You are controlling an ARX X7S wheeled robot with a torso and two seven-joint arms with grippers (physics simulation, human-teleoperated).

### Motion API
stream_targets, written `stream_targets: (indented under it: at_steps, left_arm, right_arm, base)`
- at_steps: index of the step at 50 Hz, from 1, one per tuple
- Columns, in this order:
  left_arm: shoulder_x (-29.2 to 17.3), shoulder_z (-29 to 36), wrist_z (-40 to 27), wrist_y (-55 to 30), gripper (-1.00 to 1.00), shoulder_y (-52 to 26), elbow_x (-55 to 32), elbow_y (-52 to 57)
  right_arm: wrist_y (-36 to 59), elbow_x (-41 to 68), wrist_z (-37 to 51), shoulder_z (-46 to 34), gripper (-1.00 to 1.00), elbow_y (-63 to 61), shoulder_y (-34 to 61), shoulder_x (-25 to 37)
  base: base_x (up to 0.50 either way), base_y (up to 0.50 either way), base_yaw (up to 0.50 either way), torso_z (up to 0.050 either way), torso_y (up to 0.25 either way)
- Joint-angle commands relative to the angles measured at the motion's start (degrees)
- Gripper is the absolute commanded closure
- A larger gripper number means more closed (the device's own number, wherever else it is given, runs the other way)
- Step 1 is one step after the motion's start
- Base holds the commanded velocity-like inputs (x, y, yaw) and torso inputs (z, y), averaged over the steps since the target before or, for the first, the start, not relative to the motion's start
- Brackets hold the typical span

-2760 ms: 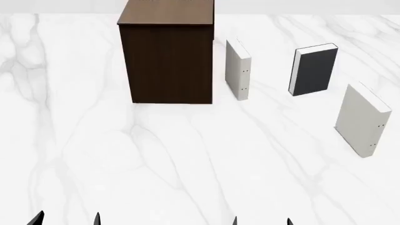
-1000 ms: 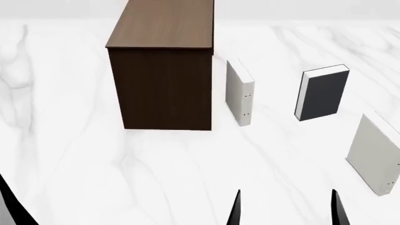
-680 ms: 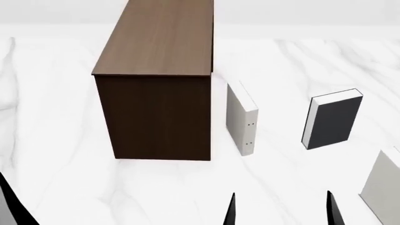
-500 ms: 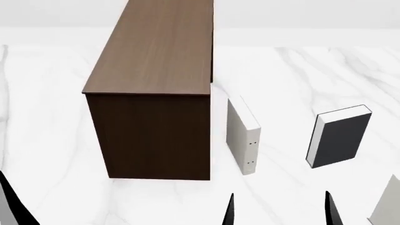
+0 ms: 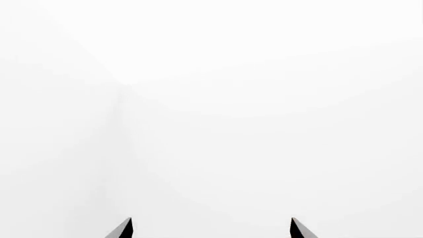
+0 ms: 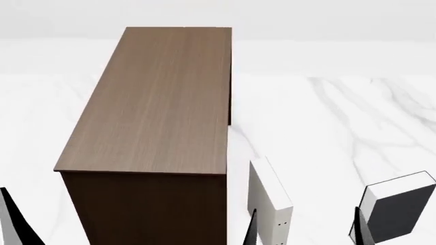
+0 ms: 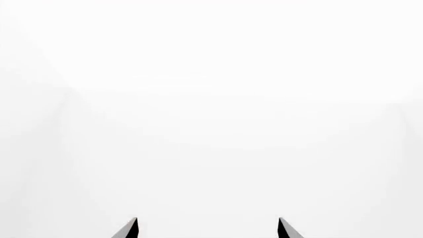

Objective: Pick up the book in the middle and place it on the cabinet shelf.

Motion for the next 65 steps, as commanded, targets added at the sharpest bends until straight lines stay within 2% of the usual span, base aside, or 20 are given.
stream_targets:
  at_steps: [1, 14, 15, 19, 33, 52, 59, 65]
  left_arm:
    - [0.5, -0.7, 0.6, 0.8, -1.0, 0.1, 0.7, -0.4]
    - [0.0, -0.2, 0.1, 0.3, -1.0, 0.1, 0.6, -0.2]
    - [-0.1, -0.1, 0.1, 0.3, -1.0, 0.1, 0.7, -0.2]
    - [-0.3, 0.2, 0.1, 0.0, -1.0, 0.1, 0.5, -0.2]
    - [-0.9, 0.9, 0.0, -1.1, -1.0, -0.1, 0.0, -0.2]
    - [-1.6, 1.8, -0.4, -1.9, -1.0, -0.3, -0.3, -0.7]
    - [-1.9, 2.3, -0.4, -1.8, -1.0, -0.2, -0.5, -1.0]
    - [-2.1, 2.5, -0.6, -1.9, -1.0, -0.3, -0.6, -1.1]
  right_arm:
    - [1.3, -0.5, -0.4, 0.7, -1.0, -0.1, 0.2, -0.6]
    - [1.9, -0.2, 0.3, 0.2, -1.0, 0.7, 0.6, -0.2]
    - [7.0, 1.7, 0.7, 0.7, -1.0, 0.6, 1.3, -0.8]
    - [17.5, 4.1, 2.7, 2.6, -1.0, 0.7, 3.9, -2.2]
    - [38.4, -2.7, 14.8, 8.4, -1.0, 1.2, 10.6, -6.7]
    - [46.3, -7.1, 23.5, 8.1, -1.0, 2.1, 14.1, -6.8]
    - [53.1, -10.1, 29.5, 8.8, -1.0, 2.0, 16.2, -8.3]
    - [55.2, -7.3, 31.5, 8.9, -1.0, 2.6, 17.6, -8.4]
  base:
    - [0.3, 0.0, 0.0, 0.0, 0.0]
    - [0.28, 0.0, 0.0, 0.0, 0.0]
    - [0.16, 0.0, 0.0, 0.0, 0.0]
    - [0.03, 0.0, 0.0, 0.0, 0.002]
    - [0.0, 0.0, 0.0, 0.0, 0.0]
    - [0.0, 0.0, 0.0, 0.0, 0.0]
    - [0.0, 0.0, 0.0, 0.0, 0.0]
    - [0.0, 0.0, 0.0, 0.0, 0.0]
